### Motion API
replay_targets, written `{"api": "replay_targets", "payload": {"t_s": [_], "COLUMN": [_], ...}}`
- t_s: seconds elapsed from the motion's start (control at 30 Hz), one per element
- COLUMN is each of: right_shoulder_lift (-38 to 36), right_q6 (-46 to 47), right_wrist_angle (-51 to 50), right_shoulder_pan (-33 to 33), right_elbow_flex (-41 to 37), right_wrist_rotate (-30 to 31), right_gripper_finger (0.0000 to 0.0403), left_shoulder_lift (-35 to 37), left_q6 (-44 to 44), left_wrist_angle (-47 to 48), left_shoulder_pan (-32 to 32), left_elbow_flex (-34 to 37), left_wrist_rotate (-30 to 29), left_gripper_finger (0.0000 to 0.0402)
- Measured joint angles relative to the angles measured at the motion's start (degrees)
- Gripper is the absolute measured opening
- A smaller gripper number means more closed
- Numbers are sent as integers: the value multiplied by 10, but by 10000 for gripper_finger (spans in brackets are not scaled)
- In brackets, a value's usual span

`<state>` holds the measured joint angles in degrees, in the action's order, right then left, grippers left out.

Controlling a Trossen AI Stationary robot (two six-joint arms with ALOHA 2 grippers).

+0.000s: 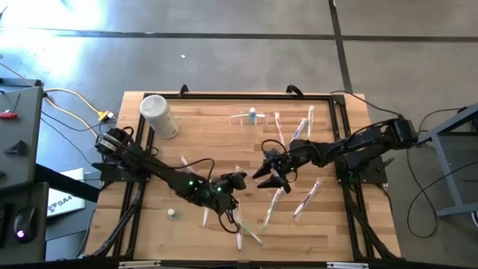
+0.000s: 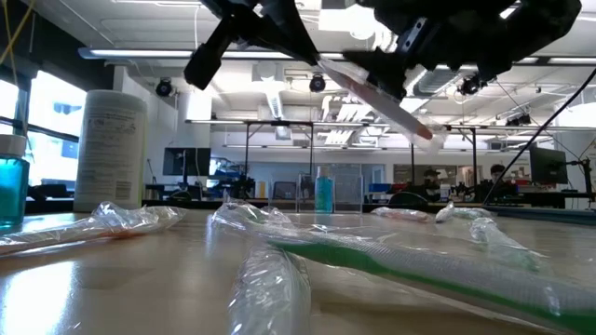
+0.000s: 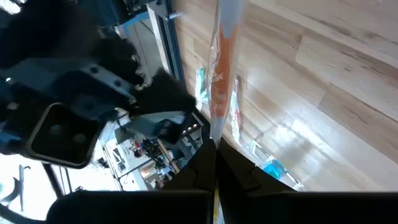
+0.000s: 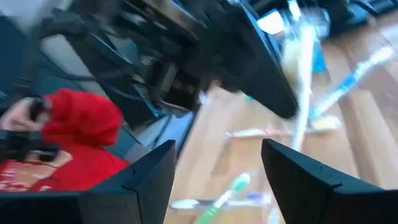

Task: Pick & Place toothbrushing station
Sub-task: Put the middle orange toothbrush into the transparent organizer

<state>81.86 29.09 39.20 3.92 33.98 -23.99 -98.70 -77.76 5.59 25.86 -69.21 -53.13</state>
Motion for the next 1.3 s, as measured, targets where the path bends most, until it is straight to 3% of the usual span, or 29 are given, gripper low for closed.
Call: {"api": "replay_targets", "payload": {"t_s": [0.13, 0.3, 0.4, 1.3], "right_shoulder_lift": [-29, -37, -25, 2], "right_q6": [-11, -38, -39, -24], "right_wrist_angle": [-34, -113, -124, -73], "right_shoulder_pan": [1, 0, 0, 3], "right_elbow_flex": [0, 0, 0, 0], "right_wrist_rotate": [19, 135, 166, 103], "right_gripper_finger": [231, 231, 231, 231], "left_shoulder_lift": [0, 0, 0, 1], "left_q6": [0, -4, -16, -43], "left_wrist_angle": [1, 0, -5, -29], "left_shoulder_pan": [1, 0, 0, 0], "left_elbow_flex": [0, 0, 0, 0], "left_wrist_rotate": [0, -1, -1, 1], "left_gripper_finger": [0, 0, 0, 0]}}
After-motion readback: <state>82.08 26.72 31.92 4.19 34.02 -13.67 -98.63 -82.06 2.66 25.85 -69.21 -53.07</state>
